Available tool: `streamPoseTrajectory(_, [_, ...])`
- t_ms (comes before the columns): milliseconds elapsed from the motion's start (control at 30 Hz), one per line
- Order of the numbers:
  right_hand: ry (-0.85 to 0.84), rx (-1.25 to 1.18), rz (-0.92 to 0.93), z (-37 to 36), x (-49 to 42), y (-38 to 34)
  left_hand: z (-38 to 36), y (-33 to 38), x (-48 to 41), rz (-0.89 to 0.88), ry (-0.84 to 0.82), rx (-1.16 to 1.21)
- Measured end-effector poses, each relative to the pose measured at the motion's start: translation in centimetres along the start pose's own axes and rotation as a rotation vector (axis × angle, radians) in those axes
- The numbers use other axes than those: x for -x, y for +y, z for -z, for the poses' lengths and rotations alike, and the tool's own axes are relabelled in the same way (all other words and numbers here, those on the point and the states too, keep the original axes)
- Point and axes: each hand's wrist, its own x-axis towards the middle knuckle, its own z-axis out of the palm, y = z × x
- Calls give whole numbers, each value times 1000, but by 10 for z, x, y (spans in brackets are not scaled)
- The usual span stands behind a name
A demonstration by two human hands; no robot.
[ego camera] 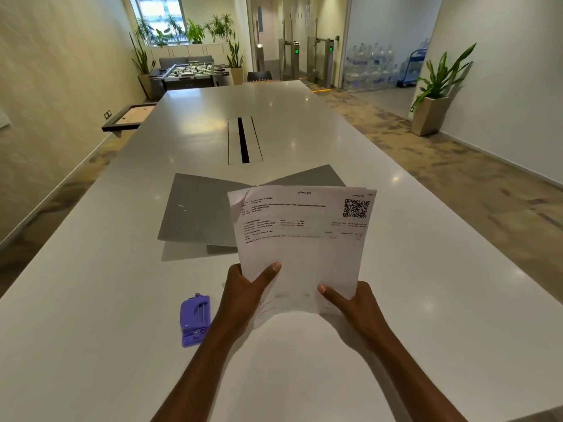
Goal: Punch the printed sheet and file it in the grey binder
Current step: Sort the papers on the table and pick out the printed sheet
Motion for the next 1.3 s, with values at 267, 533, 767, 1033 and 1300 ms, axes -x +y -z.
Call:
streamPoseTrajectory(267, [1, -484, -121, -12, -8, 1, -2, 7, -9, 71, 154, 378])
streamPoseTrajectory(533, [35, -629, -126, -55, -3, -7, -40, -3, 9, 142, 113, 608])
streamPoseTrajectory(767, [190, -234, -145, -1, -13, -12, 14, 8, -2, 108, 35, 707])
streamPoseTrajectory(1033, [95, 28, -53, 47, -14, -34, 84, 15, -27, 268, -244, 361])
streamPoseTrajectory(1300, [135, 14, -5, 33, -16, -25, 46, 7, -23, 113, -178, 65])
